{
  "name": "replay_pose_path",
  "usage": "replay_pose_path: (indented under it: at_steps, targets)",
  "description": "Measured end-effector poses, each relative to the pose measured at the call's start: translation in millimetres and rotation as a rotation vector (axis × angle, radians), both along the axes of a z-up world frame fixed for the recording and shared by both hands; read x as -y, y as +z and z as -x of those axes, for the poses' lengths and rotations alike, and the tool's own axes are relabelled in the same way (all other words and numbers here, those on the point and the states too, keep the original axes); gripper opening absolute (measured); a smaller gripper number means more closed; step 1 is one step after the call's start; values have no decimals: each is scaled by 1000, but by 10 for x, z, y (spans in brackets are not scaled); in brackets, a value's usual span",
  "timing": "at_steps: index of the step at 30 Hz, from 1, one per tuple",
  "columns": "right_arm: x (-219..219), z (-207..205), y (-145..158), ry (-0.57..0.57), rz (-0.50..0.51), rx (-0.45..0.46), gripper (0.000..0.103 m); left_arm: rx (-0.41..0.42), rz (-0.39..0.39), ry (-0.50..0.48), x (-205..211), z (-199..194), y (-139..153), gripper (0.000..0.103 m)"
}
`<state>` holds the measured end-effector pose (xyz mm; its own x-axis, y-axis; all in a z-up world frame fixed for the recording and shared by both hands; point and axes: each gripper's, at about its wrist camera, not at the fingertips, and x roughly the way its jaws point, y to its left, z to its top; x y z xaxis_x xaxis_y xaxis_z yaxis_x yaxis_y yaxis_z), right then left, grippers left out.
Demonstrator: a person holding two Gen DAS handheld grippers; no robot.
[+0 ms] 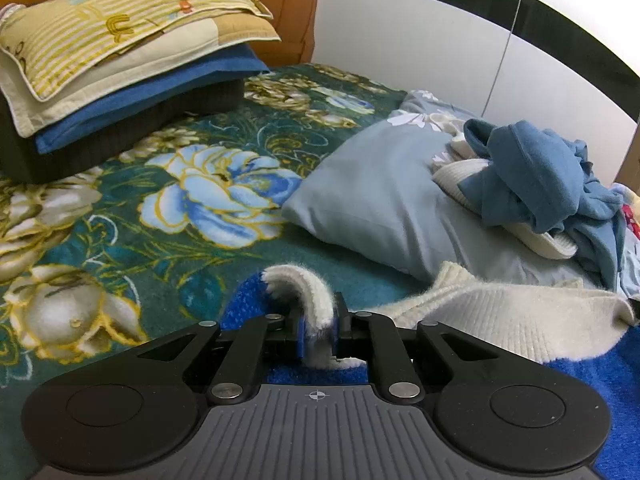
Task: Fold clothes
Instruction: 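Lift the white hem with both grippers and fold it toward the collar, then open both grippers and release the hem beside the collar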
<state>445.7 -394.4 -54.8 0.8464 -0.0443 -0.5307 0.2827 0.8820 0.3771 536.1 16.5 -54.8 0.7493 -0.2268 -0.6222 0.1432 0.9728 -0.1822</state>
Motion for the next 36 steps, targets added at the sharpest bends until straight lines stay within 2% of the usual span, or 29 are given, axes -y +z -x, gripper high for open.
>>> replay_pose_path:
  at_steps: [9, 12, 14, 16, 17, 18, 20, 22, 28, 29, 30, 31, 32, 33, 36]
  targets:
    - [-29, -10, 21, 8, 27, -19, 8, 0, 5, -4, 3, 6, 23, 12]
    - [-34, -10, 56, 17, 26, -23, 13, 2, 22, 1, -19, 8, 33, 14]
    - [-27, -6, 75, 32, 11, -21, 23, 10, 37, 1, -34, 19, 54, 18]
    - [-43, 15, 119, 46, 21, -12, 35, 27, 58, 11, -56, 41, 91, 35]
    - [-59, 27, 147, 50, 35, -10, 39, 49, 60, 25, -65, 64, 122, 70]
    - [-75, 45, 181, 59, 52, -3, 48, 74, 55, 39, -73, 92, 161, 93]
    - [-107, 87, 252, 75, 90, 9, 54, 131, 24, 60, -77, 154, 256, 93]
    - [-131, 142, 323, 81, 131, 17, 61, 133, 6, 59, -85, 168, 326, 93]
    - [-103, 408, 534, 79, 178, 60, 61, 122, -34, 97, -140, 319, 457, 92]
    - [-111, 463, 553, 86, 179, 66, 61, 119, -43, 96, -135, 356, 471, 85]
    - [-119, 518, 572, 93, 180, 72, 58, 124, -52, 79, -118, 405, 482, 75]
    - [-126, 573, 592, 100, 181, 77, 47, 131, -63, 56, -86, 458, 484, 74]
    - [-147, 614, 589, 113, 182, 70, 40, 136, -78, 29, -40, 516, 484, 72]
    - [-176, 648, 575, 129, 184, 56, 30, 139, -91, 2, 6, 571, 480, 59]
    - [-282, 724, 471, 181, 194, 7, 13, 127, -116, -69, 131, 694, 432, 43]
